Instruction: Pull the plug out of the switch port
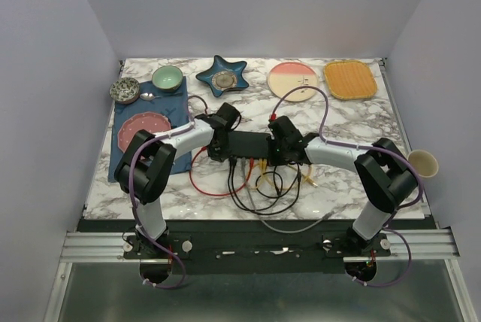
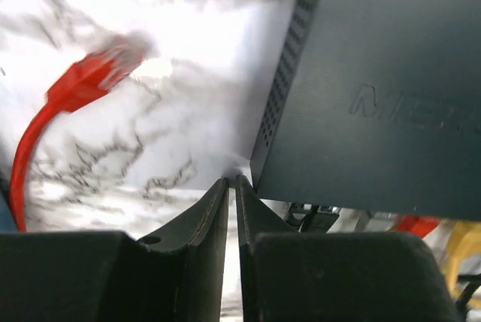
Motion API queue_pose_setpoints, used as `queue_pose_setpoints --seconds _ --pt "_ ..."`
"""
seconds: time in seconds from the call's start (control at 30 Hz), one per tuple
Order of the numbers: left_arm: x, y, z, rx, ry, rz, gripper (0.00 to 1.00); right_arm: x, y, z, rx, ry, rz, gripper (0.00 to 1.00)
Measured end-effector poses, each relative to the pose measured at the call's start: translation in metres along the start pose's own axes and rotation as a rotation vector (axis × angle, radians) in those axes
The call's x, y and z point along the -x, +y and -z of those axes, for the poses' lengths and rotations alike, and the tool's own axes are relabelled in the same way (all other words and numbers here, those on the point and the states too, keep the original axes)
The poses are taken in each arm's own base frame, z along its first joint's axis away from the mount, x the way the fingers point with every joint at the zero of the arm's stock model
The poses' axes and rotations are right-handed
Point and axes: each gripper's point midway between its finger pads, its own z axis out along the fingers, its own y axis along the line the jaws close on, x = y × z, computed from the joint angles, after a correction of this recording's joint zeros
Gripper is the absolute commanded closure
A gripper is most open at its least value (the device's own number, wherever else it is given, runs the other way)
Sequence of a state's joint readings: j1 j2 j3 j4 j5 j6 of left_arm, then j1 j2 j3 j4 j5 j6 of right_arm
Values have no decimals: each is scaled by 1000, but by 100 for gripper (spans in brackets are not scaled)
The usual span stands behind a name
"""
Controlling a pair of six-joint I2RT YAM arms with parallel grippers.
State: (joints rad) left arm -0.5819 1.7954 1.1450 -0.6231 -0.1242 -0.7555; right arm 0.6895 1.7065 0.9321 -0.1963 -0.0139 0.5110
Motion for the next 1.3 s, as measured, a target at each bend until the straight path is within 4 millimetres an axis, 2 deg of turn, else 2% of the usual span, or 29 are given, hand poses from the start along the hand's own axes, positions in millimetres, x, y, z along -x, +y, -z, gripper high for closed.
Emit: queue_pose_setpoints --seconds 0.17,0.3,0.37,0.43,0.53,0.63,0.67,0.7,0.77,0.87,0.93,1.1,1.2,1.3 --pt "17 0 -4 3 -28 6 79 -8 7 2 4 49 1 93" --pt "21 -1 0 -22 -74 11 72 -7 4 13 -18 32 -11 87" --pt "18 2 11 -47 -111 19 70 3 3 30 -23 -26 -12 85" --pt "17 7 30 -82 -162 36 70 20 11 53 15 -103 -4 84" --pt "19 9 53 -144 -232 64 70 33 24 70 78 -158 17 78" --pt "18 9 54 -166 -253 80 70 26 26 64 89 -133 32 65" --pt "12 11 48 -162 -241 81 70 18 23 59 79 -110 37 61" --pt "7 13 43 -158 -226 81 70 10 18 54 66 -87 37 52" --pt "-6 18 32 -146 -188 80 70 -7 7 46 33 -37 42 46" --pt "-25 25 17 -131 -129 77 70 -24 -6 40 -12 7 43 46" --pt "-31 24 12 -139 -109 81 71 -27 -9 39 -21 17 48 47" --pt "-25 0 9 -230 -109 88 71 -33 -13 28 -46 55 50 50" --pt "-21 -18 6 -281 -103 90 71 -20 -8 16 -56 58 52 50" --pt "-18 -24 5 -290 -104 90 71 -8 -9 8 -75 80 43 50"
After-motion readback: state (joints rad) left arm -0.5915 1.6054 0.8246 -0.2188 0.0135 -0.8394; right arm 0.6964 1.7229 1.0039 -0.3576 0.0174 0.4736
